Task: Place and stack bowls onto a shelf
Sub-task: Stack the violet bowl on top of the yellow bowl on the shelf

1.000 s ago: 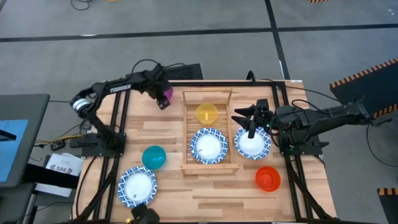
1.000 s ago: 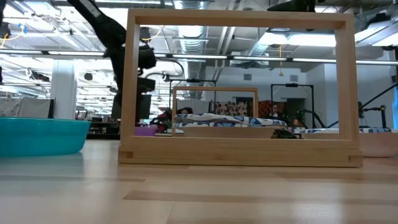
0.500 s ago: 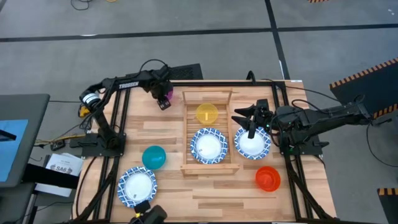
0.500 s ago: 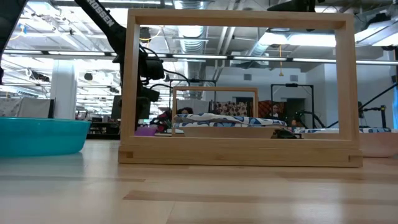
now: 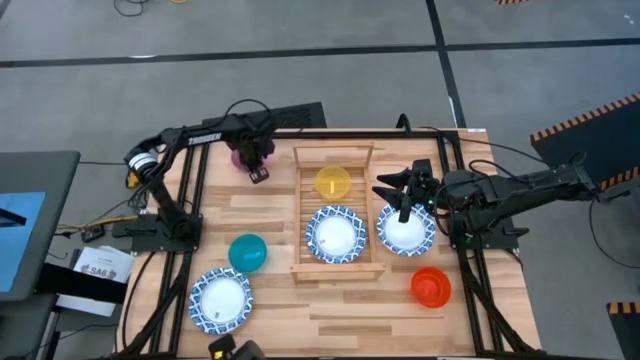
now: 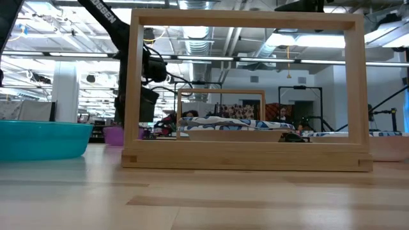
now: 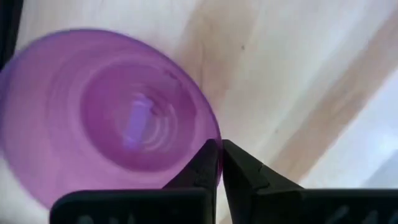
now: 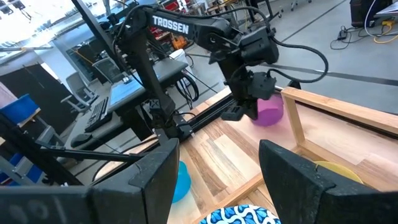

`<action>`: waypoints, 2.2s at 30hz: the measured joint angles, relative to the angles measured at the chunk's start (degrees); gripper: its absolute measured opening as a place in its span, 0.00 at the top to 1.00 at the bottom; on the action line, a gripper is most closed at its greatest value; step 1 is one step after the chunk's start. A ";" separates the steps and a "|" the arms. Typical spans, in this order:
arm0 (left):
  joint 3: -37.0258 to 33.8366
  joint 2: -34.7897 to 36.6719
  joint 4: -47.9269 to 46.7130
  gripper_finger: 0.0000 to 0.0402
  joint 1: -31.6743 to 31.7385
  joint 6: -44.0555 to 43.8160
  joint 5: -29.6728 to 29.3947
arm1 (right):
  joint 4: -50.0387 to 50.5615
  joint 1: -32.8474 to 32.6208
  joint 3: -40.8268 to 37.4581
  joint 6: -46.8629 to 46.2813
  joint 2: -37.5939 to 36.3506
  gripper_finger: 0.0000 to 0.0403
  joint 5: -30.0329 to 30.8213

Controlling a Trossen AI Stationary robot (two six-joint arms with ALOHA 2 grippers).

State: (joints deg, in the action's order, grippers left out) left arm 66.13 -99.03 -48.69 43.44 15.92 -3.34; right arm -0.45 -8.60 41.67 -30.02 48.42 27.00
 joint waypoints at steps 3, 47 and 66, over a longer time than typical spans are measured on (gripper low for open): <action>0.00 3.61 -3.16 1.00 -0.89 -1.45 0.06 | -0.02 0.00 0.00 0.00 0.00 0.38 0.00; 35.23 -13.65 -2.92 1.00 -36.48 0.60 -6.60 | -9.65 -0.15 -0.02 5.02 -7.25 0.38 -3.11; 35.23 -20.27 -0.49 1.00 -35.35 5.03 -9.63 | -7.07 -1.29 -0.01 5.03 -8.37 0.38 -3.08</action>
State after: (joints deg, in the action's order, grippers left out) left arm 101.36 -119.30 -49.17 8.10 20.95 -12.97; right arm -7.52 -9.89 41.66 -24.99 40.05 23.92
